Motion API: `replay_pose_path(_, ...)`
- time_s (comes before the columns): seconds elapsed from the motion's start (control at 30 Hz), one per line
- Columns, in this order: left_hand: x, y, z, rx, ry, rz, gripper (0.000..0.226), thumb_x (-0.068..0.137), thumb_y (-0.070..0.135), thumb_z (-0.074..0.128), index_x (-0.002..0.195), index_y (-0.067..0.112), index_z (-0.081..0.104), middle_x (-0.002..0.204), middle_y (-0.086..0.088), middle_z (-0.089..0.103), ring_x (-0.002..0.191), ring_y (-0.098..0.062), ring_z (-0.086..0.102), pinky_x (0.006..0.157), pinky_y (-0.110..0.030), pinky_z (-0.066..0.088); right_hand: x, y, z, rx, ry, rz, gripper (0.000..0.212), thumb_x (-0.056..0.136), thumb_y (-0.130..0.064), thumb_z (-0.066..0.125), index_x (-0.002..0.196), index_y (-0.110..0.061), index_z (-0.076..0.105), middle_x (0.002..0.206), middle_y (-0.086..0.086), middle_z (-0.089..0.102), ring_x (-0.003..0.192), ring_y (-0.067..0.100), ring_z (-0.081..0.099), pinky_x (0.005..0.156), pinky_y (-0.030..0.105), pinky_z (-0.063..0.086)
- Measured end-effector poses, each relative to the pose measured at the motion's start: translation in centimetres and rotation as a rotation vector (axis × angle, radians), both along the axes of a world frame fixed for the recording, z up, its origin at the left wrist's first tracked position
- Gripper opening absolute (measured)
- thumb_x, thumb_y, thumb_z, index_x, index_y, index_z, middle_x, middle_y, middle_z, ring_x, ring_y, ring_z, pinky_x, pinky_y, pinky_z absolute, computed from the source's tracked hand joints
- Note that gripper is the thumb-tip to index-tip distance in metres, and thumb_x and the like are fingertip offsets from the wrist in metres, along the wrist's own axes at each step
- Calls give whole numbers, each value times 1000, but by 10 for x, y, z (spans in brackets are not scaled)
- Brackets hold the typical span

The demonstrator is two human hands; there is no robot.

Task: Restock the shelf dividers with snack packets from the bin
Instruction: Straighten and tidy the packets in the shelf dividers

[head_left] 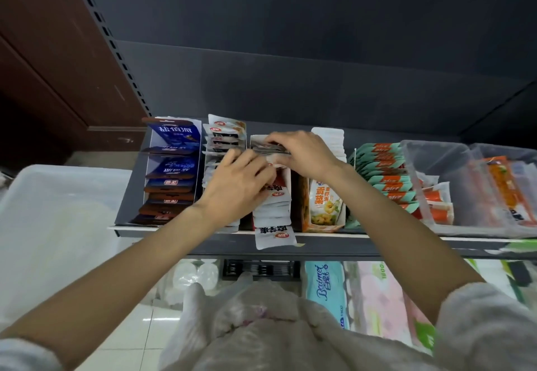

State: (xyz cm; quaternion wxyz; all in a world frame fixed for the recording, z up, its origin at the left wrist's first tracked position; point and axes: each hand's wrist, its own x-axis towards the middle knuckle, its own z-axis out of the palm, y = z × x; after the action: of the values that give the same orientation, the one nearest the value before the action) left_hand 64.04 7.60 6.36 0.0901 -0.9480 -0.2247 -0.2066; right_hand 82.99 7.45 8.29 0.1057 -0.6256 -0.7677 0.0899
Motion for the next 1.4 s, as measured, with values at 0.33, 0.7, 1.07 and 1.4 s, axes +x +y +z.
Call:
replay_pose_path(0.33,10,-10,-20,-23,383,26,40,62,40,74,93,16,66,81,-1,64,80,-22,58,76,-34,30,4,-2,-3,-39,136,38,41,88,-12,64,128,-17,57,128,4,61,117,21,55,95,30,42)
replay_pose_path(0.7,21,-7,-20,-24,87,119,15,71,2,68,77,15,63,58,1,59,52,-20,57,59,-29,39,8,-14,-1,-212,179,72,61,93,-5,45,146,-27,28,150,2,36,130,21,42,101,32,40)
replay_pose_path(1.07,17,-14,-12,8,-9,-75,16,77,26,69,84,13,61,84,-3,61,79,-22,53,68,-30,34,4,-19,-12,-85,220,54,57,88,-22,63,139,-20,38,138,4,49,119,22,53,95,38,46)
replay_pose_path(1.4,22,-26,-19,14,390,29,16,56,16,73,69,14,63,57,-1,59,64,-22,56,71,-33,28,3,-17,-13,-67,178,25,54,89,-18,62,138,-23,39,140,1,49,103,22,60,88,33,48)
